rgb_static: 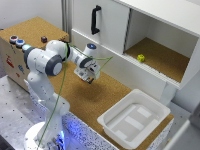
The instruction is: Slide the pink block to the left
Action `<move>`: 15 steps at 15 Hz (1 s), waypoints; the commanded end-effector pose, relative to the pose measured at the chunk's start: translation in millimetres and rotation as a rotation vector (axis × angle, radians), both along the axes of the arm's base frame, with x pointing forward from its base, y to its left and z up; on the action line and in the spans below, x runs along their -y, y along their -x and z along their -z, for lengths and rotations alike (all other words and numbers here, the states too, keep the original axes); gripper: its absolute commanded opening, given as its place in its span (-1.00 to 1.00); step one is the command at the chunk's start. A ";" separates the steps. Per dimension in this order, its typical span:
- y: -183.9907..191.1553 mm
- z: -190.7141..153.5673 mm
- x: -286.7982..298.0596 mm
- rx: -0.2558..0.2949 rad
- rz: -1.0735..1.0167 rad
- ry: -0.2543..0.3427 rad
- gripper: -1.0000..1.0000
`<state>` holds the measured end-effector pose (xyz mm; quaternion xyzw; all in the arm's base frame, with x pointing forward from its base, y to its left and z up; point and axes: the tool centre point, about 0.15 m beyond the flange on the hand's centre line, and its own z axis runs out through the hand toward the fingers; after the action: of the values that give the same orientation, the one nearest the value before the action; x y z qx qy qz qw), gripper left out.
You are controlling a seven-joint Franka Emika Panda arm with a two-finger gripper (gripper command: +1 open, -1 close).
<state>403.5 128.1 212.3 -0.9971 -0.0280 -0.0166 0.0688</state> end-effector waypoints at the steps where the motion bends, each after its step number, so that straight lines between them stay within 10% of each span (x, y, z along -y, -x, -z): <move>1: -22.9 10.9 -58.6 -0.101 -0.031 0.001 -1.00; 10: 4.3 -32.3 -57.5 -0.058 -0.009 0.072 -1.00; 11: 8.3 -42.9 -55.3 -0.050 -0.019 0.102 1.00; 15: 19.0 -81.9 -54.1 0.002 -0.081 0.176 1.00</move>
<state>401.6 183.4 236.6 -0.9969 -0.0547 0.0025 0.0570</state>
